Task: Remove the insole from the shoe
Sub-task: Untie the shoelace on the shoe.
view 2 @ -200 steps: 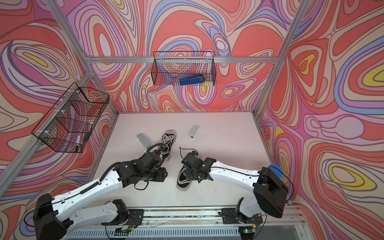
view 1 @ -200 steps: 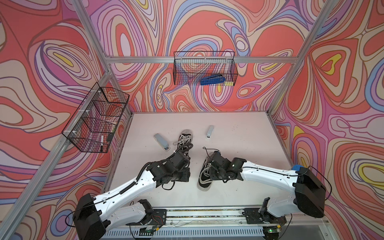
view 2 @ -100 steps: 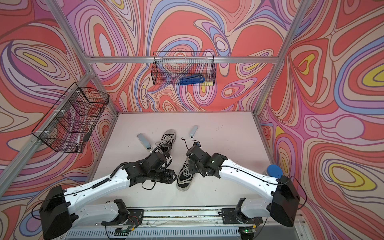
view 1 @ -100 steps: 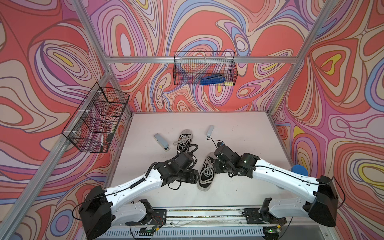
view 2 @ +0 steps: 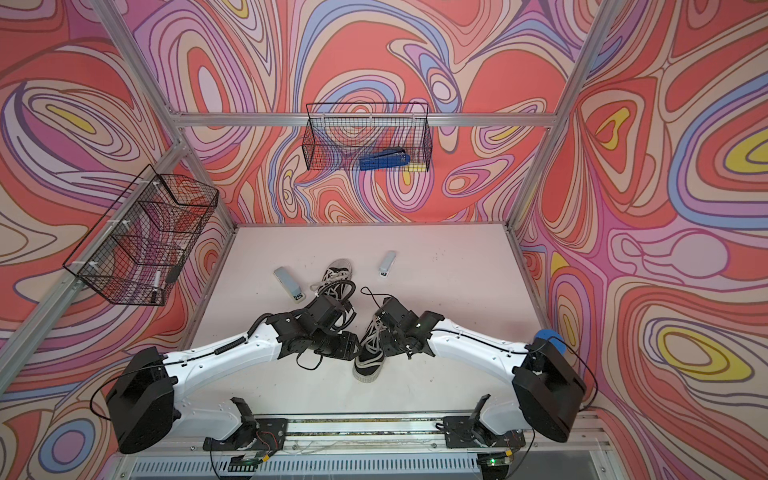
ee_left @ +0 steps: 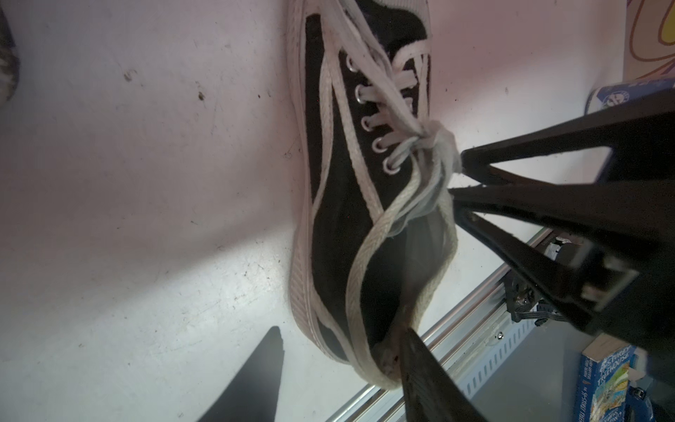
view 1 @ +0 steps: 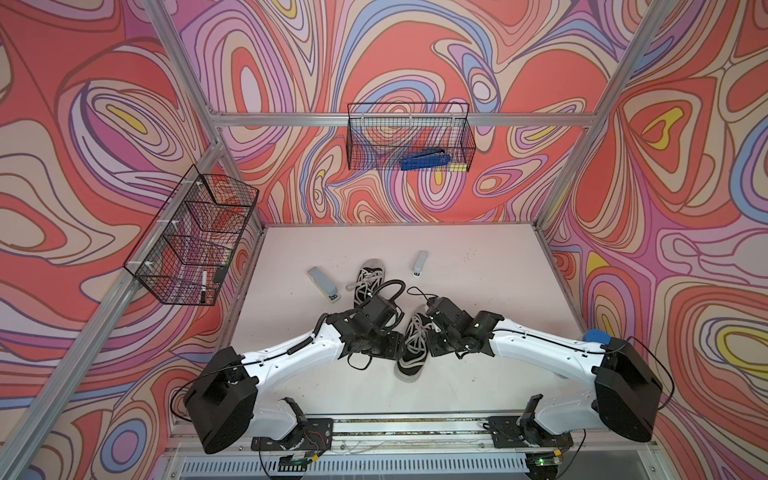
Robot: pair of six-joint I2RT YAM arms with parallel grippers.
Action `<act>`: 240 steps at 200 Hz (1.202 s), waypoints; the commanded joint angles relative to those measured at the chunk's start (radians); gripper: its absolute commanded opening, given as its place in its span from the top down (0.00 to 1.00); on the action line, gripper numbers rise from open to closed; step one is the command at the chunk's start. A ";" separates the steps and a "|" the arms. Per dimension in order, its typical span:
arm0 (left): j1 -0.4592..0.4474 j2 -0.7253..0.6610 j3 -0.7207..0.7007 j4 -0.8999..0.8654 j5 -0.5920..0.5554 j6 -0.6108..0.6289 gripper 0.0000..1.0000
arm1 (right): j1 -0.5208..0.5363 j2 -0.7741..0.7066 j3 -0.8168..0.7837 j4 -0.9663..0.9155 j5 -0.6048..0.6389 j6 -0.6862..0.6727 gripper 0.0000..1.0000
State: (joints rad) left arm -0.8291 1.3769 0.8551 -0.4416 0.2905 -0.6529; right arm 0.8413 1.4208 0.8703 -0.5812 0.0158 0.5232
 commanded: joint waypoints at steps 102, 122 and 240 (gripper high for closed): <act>0.008 0.119 0.052 -0.030 0.001 0.020 0.75 | -0.008 -0.007 0.042 0.010 0.029 -0.051 1.00; 0.007 0.117 0.044 -0.025 -0.008 0.003 0.81 | -0.007 -0.070 0.046 -0.030 0.035 -0.035 1.00; 0.008 0.047 0.001 -0.066 -0.176 -0.118 1.00 | -0.100 -0.219 0.205 -0.157 0.154 0.108 1.00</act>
State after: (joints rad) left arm -0.8276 1.4570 0.8738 -0.4549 0.2039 -0.7280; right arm 0.7856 1.2392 1.0191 -0.7212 0.1059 0.5858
